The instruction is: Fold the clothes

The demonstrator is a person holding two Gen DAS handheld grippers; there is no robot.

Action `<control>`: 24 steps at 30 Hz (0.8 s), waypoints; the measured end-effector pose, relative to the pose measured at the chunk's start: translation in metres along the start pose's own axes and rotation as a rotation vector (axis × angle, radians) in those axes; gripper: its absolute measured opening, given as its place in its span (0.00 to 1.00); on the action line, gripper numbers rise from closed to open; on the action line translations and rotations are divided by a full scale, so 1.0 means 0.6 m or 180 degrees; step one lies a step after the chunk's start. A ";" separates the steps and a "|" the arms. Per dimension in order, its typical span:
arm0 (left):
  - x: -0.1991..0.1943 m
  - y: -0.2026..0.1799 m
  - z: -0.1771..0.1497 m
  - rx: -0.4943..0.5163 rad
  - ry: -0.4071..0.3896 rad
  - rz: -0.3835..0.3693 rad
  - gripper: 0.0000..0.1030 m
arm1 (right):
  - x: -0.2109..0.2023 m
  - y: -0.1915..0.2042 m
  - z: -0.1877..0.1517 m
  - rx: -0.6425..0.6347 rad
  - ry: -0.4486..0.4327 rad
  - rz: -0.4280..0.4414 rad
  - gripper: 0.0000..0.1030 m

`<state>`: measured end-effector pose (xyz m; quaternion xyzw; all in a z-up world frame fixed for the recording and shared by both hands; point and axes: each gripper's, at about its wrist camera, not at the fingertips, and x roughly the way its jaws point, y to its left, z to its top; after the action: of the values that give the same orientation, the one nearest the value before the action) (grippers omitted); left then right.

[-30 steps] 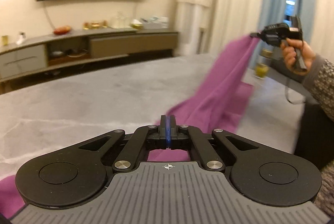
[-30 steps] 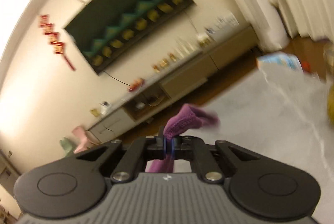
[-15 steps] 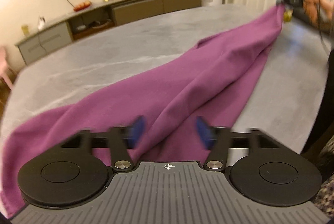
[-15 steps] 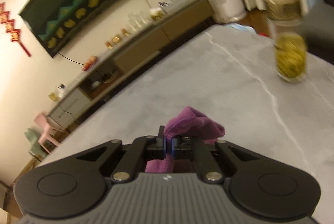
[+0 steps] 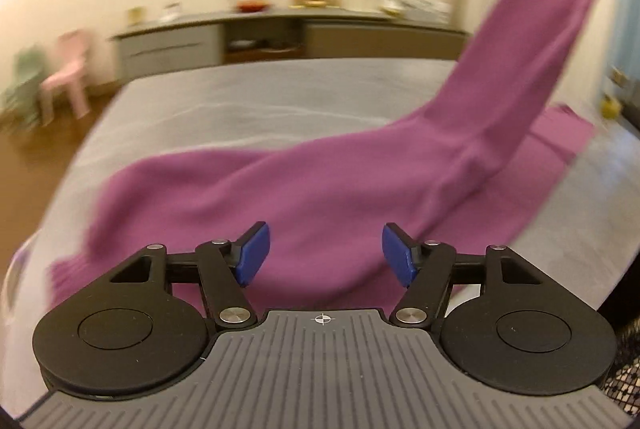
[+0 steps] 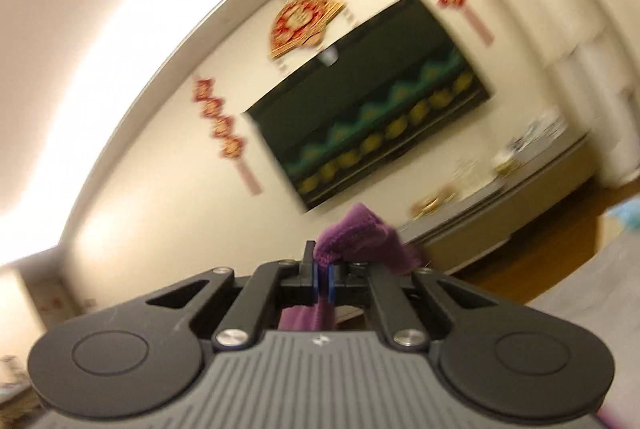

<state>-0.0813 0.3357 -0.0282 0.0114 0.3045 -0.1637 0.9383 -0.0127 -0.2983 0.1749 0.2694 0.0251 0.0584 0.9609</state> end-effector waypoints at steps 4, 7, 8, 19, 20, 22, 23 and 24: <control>-0.019 -0.051 0.006 0.0094 -0.0195 -0.0393 0.65 | 0.054 0.008 -0.001 0.0078 0.0234 -0.0151 0.04; 0.008 -0.127 0.024 0.0309 -0.0307 -0.0714 0.73 | 0.097 0.064 -0.004 0.0048 0.0360 0.0061 0.04; 0.023 -0.154 0.026 0.0468 -0.0310 -0.0685 0.74 | 0.110 0.092 0.001 0.0004 0.0366 0.0131 0.04; 0.103 -0.202 0.003 0.0438 -0.0433 0.0012 0.79 | 0.101 0.319 0.129 -0.0776 0.0073 0.0560 0.04; 0.104 -0.200 0.002 0.0384 -0.0450 0.0012 0.79 | 0.093 0.343 0.128 -0.0993 -0.0026 0.0585 0.04; 0.105 -0.202 0.000 0.0335 -0.0469 -0.0017 0.79 | 0.118 0.370 0.129 -0.1256 0.0071 0.0336 0.04; 0.102 -0.211 -0.003 0.0427 -0.0498 -0.0008 0.79 | 0.126 0.376 0.136 -0.1228 0.0124 0.0306 0.04; 0.099 -0.221 -0.008 0.0543 -0.0535 0.0013 0.80 | 0.123 0.381 0.147 -0.1124 0.0098 0.0441 0.04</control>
<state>-0.0802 0.1930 -0.0558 0.0780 0.2096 -0.1875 0.9565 0.0447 -0.1403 0.3679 0.0968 0.0105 0.1321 0.9865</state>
